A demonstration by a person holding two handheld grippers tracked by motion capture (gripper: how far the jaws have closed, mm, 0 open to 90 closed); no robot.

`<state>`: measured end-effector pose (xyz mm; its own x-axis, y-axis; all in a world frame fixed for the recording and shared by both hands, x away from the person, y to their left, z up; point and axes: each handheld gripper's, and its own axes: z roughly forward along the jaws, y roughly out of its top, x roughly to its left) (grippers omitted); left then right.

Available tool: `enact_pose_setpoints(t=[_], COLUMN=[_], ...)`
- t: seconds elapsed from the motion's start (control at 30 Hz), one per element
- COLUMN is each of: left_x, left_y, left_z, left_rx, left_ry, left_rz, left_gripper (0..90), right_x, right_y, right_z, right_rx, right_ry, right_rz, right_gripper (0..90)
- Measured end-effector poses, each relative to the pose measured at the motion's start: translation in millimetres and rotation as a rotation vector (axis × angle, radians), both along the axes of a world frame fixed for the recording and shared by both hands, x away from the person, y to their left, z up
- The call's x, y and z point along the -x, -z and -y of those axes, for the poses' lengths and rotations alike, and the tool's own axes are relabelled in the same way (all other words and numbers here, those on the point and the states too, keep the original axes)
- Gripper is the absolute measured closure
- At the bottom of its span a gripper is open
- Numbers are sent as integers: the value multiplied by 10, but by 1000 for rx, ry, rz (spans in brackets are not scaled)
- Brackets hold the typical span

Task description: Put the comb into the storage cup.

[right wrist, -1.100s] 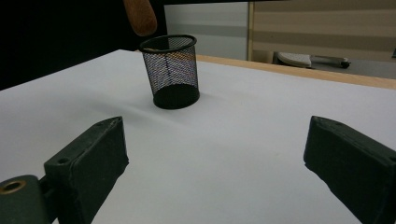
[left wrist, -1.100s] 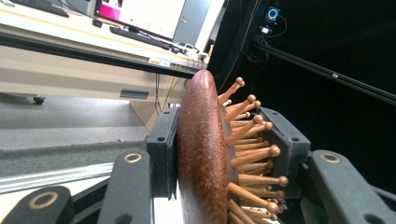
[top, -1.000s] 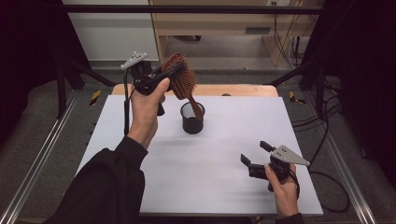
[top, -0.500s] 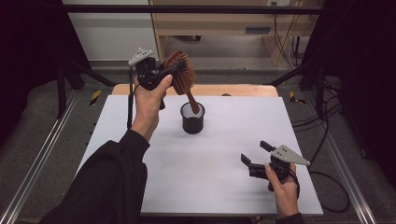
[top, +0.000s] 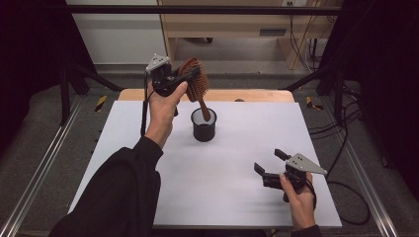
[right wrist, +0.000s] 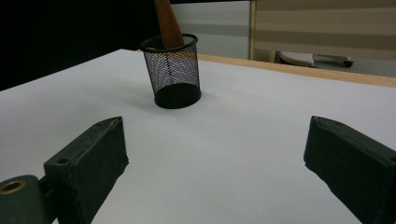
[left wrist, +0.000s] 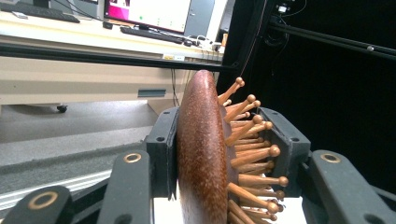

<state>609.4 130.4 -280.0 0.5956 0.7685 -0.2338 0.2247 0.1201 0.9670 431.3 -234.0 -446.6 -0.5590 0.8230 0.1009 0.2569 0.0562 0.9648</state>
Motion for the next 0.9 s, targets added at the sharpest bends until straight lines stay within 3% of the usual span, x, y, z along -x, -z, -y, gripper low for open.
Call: enact_pose_setpoints(t=[0.2,0.67,0.9], left_x=[-10,-27,-37], left_y=[40,116,240], left_z=[37,52,89], left_rx=[-19,-19,-21], left_ry=[8,18,22], left_rz=[3,-12,-27], left_gripper=[522,521,521], right_x=[0,-1,1], right_y=[-1,0,0], right_z=[-5,1,1], right_rx=[-3,-1,-1], right_ry=[-6,-15,-17], right_rz=[1,5,6], right_gripper=[60,53,53])
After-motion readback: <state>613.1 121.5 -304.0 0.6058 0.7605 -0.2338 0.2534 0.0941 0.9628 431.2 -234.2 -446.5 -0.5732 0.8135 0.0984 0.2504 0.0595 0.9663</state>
